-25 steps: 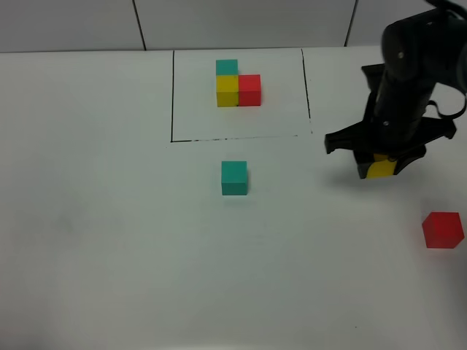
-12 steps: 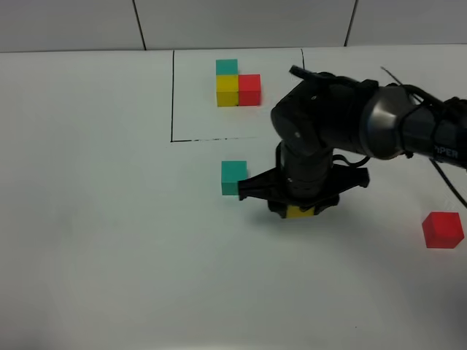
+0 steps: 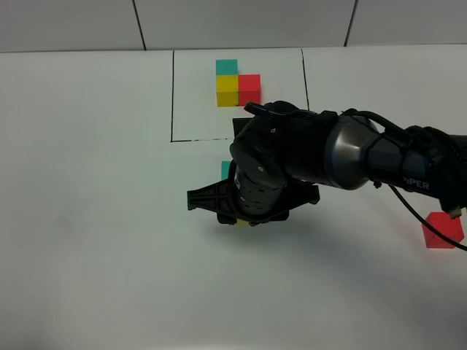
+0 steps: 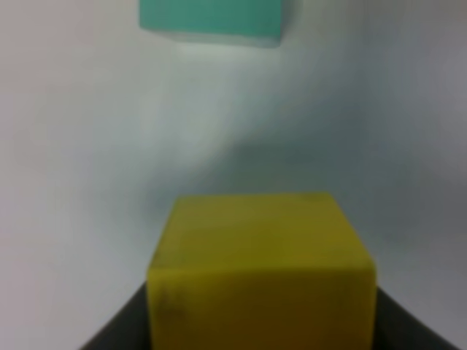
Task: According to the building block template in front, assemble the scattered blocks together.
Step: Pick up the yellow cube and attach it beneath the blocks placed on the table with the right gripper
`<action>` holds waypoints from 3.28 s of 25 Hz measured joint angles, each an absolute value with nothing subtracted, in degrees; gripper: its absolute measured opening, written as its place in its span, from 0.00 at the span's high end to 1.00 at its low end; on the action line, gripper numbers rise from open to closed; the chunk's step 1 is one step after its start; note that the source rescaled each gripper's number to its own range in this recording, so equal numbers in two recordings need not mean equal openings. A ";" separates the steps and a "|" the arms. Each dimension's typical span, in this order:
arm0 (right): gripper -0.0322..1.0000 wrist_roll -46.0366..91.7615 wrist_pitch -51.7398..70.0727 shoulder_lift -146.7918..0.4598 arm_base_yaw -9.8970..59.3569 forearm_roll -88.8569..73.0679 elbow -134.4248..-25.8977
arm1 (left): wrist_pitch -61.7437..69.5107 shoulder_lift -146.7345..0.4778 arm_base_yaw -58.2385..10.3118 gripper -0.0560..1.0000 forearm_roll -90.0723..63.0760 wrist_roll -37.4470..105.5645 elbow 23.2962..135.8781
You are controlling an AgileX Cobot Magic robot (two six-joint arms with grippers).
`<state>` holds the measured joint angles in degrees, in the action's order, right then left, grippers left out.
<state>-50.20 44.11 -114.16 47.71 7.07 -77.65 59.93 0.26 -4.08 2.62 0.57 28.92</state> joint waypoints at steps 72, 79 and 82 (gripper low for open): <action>0.97 -45.56 44.92 -127.85 44.81 2.50 -89.31 | 59.93 0.26 -4.08 0.17 2.68 0.57 28.92; 0.97 -46.44 44.89 -127.85 44.81 2.74 -89.31 | 59.93 0.26 -4.08 0.17 2.68 0.57 28.92; 0.97 -46.44 44.71 -127.85 44.81 3.41 -89.31 | 59.93 0.26 -4.08 0.17 2.68 0.57 28.92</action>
